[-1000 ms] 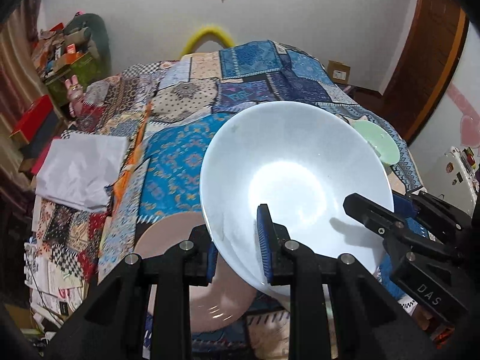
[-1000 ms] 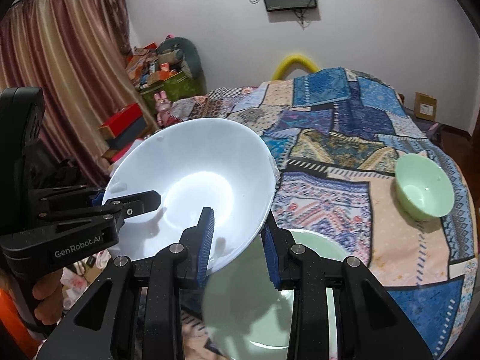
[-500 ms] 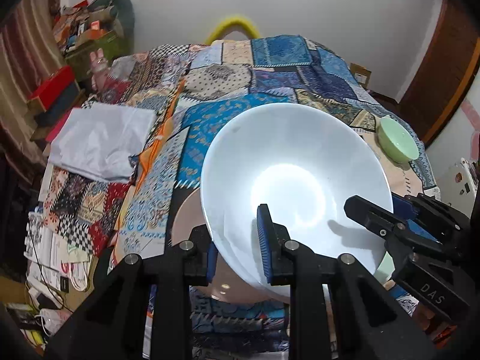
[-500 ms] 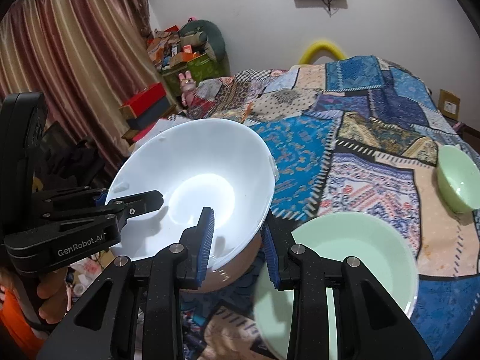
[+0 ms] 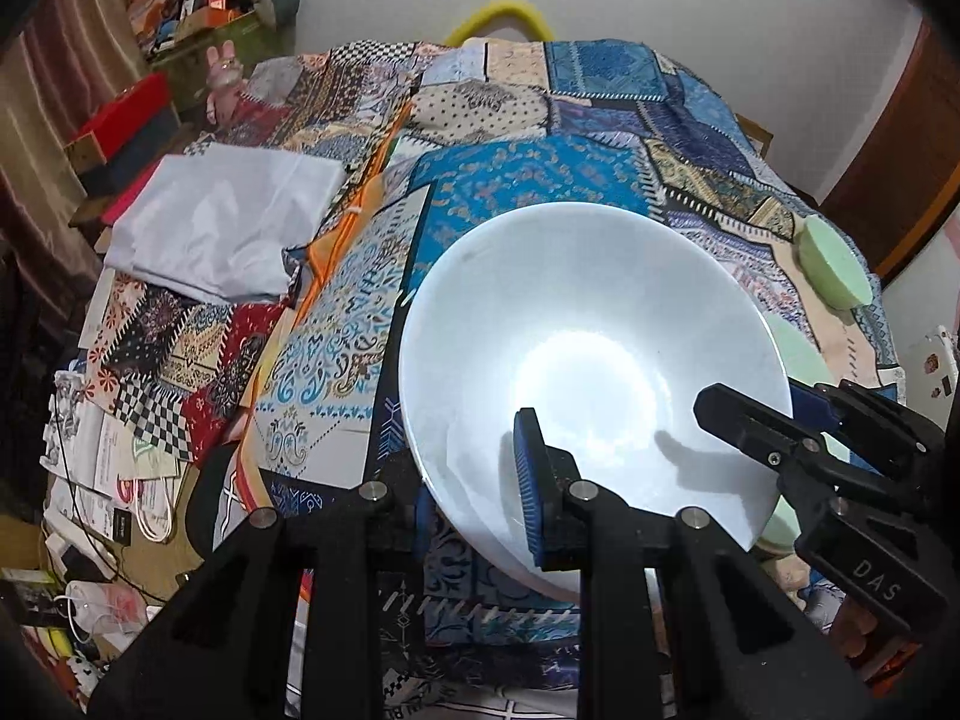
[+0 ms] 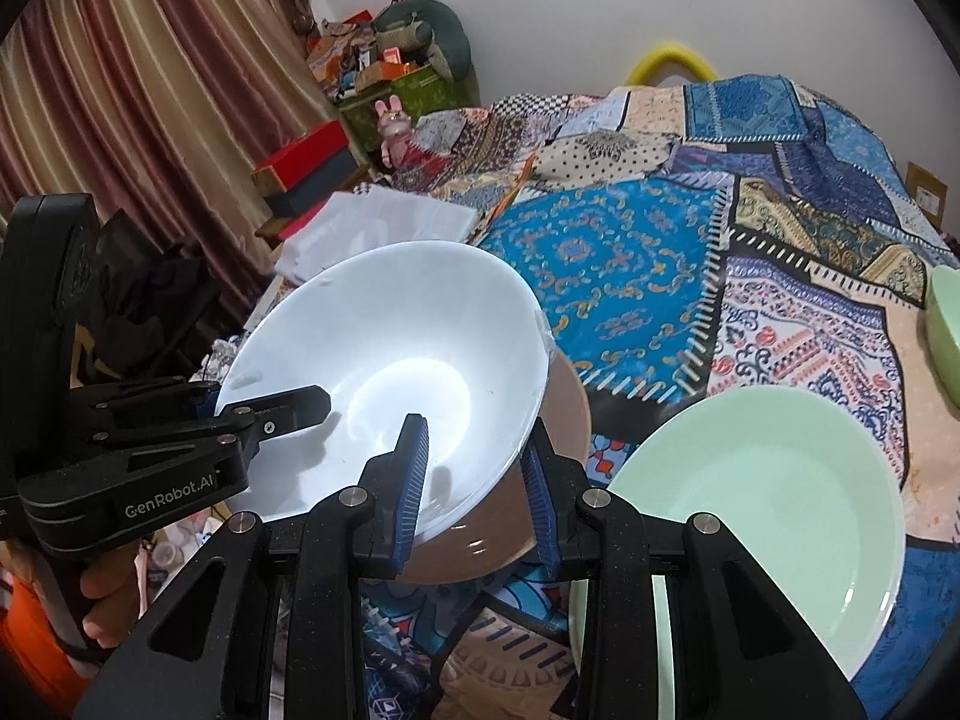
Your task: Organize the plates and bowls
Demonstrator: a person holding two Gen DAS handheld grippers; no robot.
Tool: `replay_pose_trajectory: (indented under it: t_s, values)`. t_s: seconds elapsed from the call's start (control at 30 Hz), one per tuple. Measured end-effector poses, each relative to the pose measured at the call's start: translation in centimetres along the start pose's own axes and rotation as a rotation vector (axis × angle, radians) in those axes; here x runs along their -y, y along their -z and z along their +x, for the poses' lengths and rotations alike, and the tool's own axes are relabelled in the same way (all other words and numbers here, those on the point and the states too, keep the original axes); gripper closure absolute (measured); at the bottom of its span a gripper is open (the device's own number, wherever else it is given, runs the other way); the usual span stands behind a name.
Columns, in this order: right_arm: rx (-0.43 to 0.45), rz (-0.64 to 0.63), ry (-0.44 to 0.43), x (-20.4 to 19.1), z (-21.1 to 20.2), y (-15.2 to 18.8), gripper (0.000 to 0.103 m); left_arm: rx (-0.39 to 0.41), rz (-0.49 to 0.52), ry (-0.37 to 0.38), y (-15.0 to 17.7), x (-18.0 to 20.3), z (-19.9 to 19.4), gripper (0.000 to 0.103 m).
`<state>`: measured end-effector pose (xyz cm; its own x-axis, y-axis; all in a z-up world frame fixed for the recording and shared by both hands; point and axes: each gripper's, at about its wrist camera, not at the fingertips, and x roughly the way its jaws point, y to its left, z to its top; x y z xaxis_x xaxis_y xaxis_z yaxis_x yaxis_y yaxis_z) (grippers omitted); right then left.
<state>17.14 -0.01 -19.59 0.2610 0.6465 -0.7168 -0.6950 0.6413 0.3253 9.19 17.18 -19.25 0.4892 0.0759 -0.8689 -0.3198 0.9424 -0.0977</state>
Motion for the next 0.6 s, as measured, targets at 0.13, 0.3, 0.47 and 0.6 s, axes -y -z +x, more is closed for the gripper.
replay_pose_trajectory:
  t_s: [0.13,0.3,0.47,0.6]
  values:
    - [-0.021,0.005,-0.001,0.2,0.7,0.1,0.074,-0.013,-0.001,-0.005,0.1,-0.3,0.7,0.080]
    - [-0.046,0.005,0.001,0.4,1.5,0.3,0.074,-0.033,0.005,-0.008,0.3,-0.4,1.6,0.080]
    - [-0.070,0.011,0.000,0.7,2.2,0.7,0.074,-0.060,-0.009,0.005,0.2,-0.7,2.8,0.080]
    - [-0.082,0.014,-0.001,0.9,2.5,0.8,0.074,-0.072,-0.001,-0.001,0.4,-0.6,3.4,0.080]
